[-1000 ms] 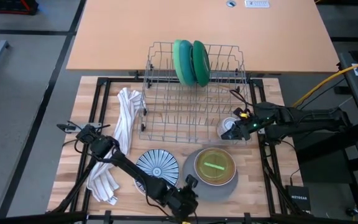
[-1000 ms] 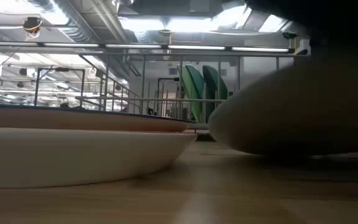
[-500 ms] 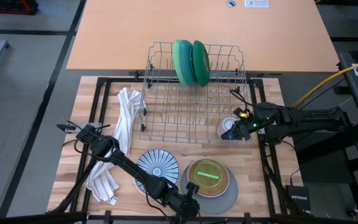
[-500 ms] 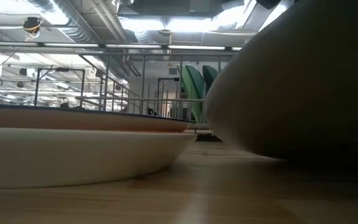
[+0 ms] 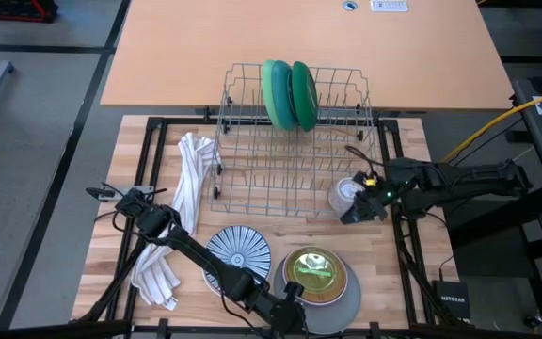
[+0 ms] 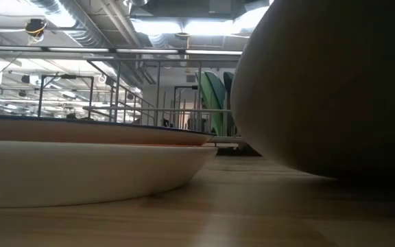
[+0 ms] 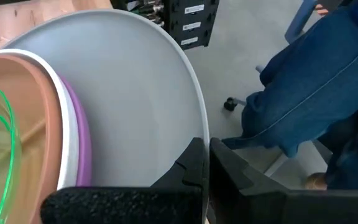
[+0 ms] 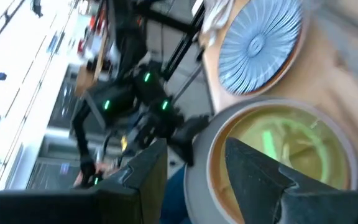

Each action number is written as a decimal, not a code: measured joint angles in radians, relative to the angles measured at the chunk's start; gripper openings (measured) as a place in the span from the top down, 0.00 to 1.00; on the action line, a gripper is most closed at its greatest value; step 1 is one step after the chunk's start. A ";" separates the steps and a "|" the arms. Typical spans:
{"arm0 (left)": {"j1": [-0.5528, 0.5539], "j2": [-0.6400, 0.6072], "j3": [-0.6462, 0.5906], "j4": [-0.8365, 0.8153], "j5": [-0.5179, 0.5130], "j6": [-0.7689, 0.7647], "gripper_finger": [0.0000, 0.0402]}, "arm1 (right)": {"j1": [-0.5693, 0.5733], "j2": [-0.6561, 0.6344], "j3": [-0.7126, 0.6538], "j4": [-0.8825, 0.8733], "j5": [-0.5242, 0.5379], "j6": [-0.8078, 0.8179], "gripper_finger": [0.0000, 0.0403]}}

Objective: Sort dishes
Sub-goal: Put the gray plate into the dish rack

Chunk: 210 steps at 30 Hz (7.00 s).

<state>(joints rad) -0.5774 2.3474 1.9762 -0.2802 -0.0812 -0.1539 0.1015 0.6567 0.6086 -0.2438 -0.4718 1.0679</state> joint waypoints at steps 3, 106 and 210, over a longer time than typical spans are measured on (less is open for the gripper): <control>0.008 0.000 0.000 0.000 -0.004 0.000 1.00 | 0.084 0.000 0.000 0.032 0.026 -0.003 0.59; 0.024 0.000 0.000 0.090 0.107 -0.296 1.00 | 0.847 0.723 0.052 -0.082 1.098 -0.427 0.59; 0.092 -0.002 0.002 0.354 -0.024 -0.302 0.94 | 0.991 0.753 0.411 -0.196 0.820 -0.235 0.88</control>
<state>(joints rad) -0.4854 2.3451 1.9778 0.0735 -0.1056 -0.4555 1.0920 1.4101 1.0192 -0.4394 0.3480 0.8326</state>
